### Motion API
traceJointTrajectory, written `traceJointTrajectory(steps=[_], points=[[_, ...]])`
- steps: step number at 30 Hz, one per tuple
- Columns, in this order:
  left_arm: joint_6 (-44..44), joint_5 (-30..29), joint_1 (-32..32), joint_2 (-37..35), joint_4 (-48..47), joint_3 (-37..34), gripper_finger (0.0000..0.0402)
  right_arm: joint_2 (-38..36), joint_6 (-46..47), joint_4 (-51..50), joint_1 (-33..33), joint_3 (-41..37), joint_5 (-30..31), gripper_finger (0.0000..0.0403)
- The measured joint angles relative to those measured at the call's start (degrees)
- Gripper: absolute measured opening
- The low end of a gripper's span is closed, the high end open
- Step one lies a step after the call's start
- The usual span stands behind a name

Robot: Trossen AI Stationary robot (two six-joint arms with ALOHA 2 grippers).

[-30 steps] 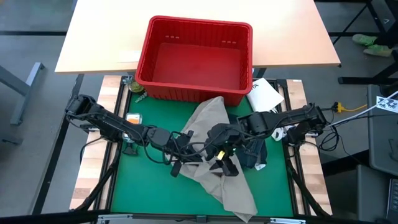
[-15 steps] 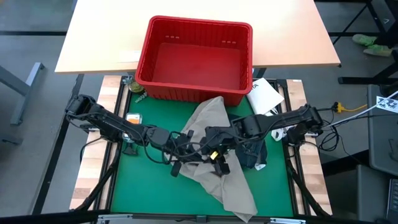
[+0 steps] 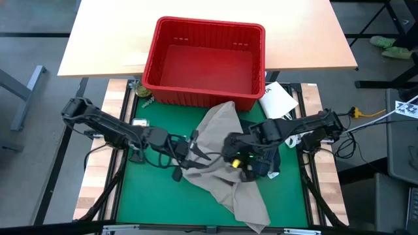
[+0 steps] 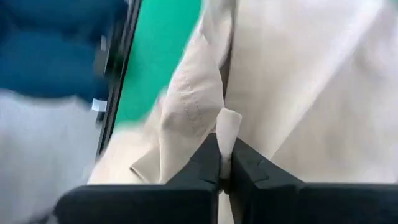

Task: Fold Laundry from Bin
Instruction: Fold the gray shorts

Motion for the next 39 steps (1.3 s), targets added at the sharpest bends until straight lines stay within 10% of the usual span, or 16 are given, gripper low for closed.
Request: traceJointTrajectory(steps=[7,23,39], points=[[1.84,-4.92,2.12,-10.20,-14.39,0.04,0.0111,-1.45,2.56,-21.35,3.66,-0.01,-1.91,0.0022],[-22.05,-9.31,8.70,-8.70,-57.61,0.00,0.0110,-1.35,18.13,-21.18,10.96,-1.75,-0.97,0.0015],[-25.99,3.20,7.52,5.54,-60.90,0.00,0.0110,-1.35,30.21,-21.17,22.46,-1.75,5.36,0.0014]])
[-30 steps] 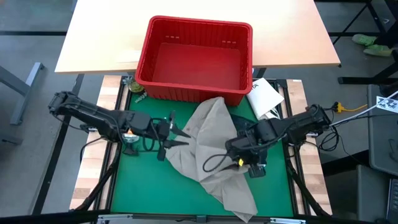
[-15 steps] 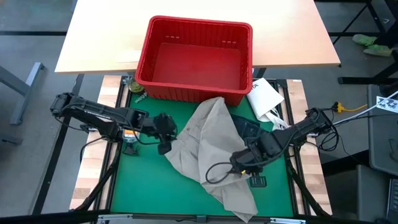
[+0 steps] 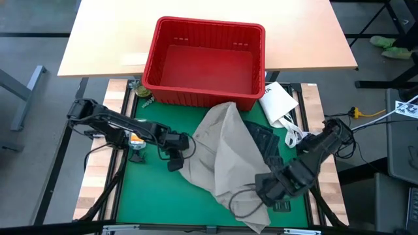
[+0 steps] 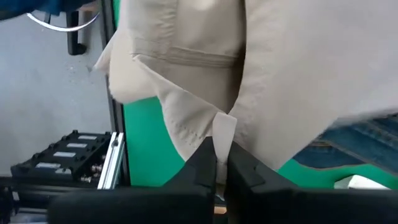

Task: Fold Laundry from Bin
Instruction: Fold the gray shorts

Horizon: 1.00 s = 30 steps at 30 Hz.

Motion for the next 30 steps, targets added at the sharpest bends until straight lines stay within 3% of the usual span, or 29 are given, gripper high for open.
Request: traceJointTrajectory(steps=[4,11,23,30], points=[[1.55,2.30,-0.11,1.10,-0.02,0.00,0.0093,0.00,1.88,0.02,2.06,0.00,2.31,0.0015],[2.12,4.97,-0.21,0.81,-0.16,0.00,0.0007,0.00,3.39,0.02,2.64,0.00,4.50,0.0014],[1.86,7.28,-5.68,0.81,-0.44,0.00,0.0001,0.00,3.05,0.00,2.59,0.01,2.73,0.0014],[0.18,4.20,-9.97,0.81,-0.44,0.00,0.0000,0.00,3.59,0.00,2.59,0.02,-6.79,0.0014]])
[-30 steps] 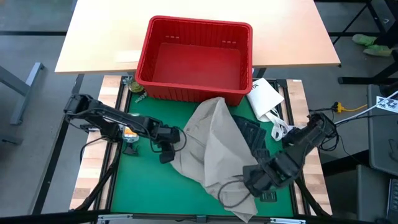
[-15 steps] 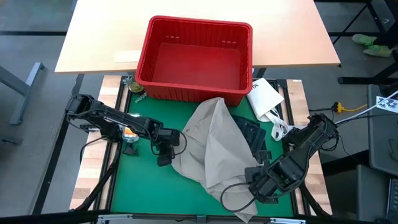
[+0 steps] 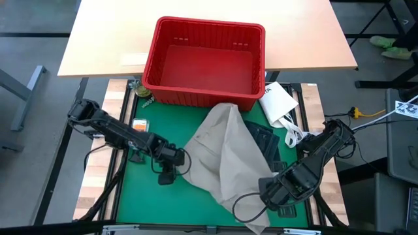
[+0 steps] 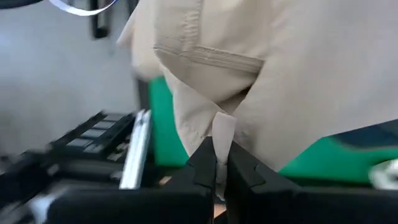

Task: Fold Laundry from Bin
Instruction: Fold the gray shorts

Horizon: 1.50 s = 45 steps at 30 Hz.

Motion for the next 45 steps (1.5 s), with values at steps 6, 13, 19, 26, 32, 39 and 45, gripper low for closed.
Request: traceJointTrajectory(steps=[6,13,19,26,32,39,45], points=[[-0.02,-0.19,-1.29,0.00,0.02,0.00,0.0000,0.00,3.53,0.00,0.00,0.00,-8.59,0.0014],[0.01,-2.90,-1.25,0.00,0.04,0.00,0.0000,0.00,3.88,0.00,-0.02,0.00,-8.40,0.0044],[0.01,-2.87,-1.25,0.00,0.04,0.00,0.0000,0.00,3.97,0.00,0.00,0.00,-8.39,0.0132],[0.03,-2.85,-1.25,0.00,0.04,0.00,0.0000,0.00,3.86,0.05,0.00,0.00,-8.69,0.0171],[0.03,-2.85,-1.25,0.00,0.04,0.00,0.0000,0.23,3.83,8.16,0.00,0.03,5.72,0.0172],[0.03,-2.90,-1.25,0.00,0.59,0.00,0.0000,4.28,-17.53,24.57,-0.09,0.11,21.39,0.0172],[0.01,-2.94,-1.25,0.00,0.85,0.00,0.0000,11.61,-35.44,26.40,-0.01,0.09,21.52,0.0172]])
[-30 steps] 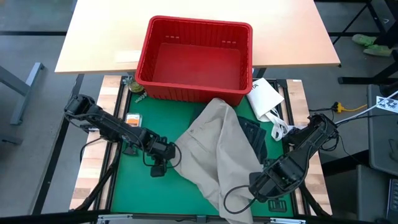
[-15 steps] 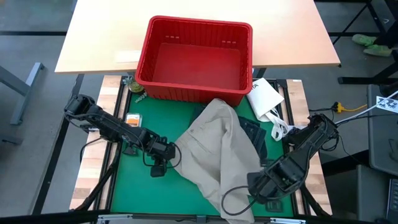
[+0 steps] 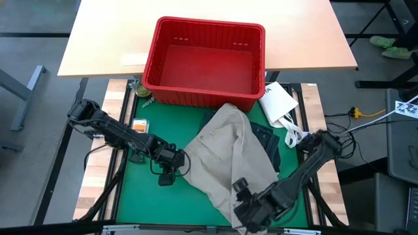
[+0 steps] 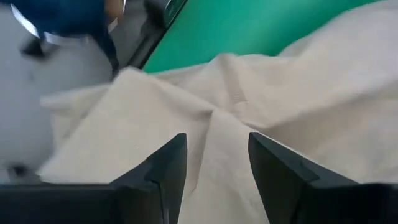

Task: Fold Laundry from Bin
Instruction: Fold the gray shorts

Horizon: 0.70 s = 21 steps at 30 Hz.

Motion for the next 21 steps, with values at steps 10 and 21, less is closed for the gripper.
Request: traceJointTrajectory(steps=[10,21], points=[[-0.02,-0.02,0.00,0.00,1.27,0.00,0.0000,7.33,-6.13,-1.56,-0.03,-0.04,5.63,0.0172],[-0.05,-0.06,0.00,0.00,1.27,0.00,0.0000,7.97,-6.11,-5.04,-0.08,-0.07,7.83,0.0172]])
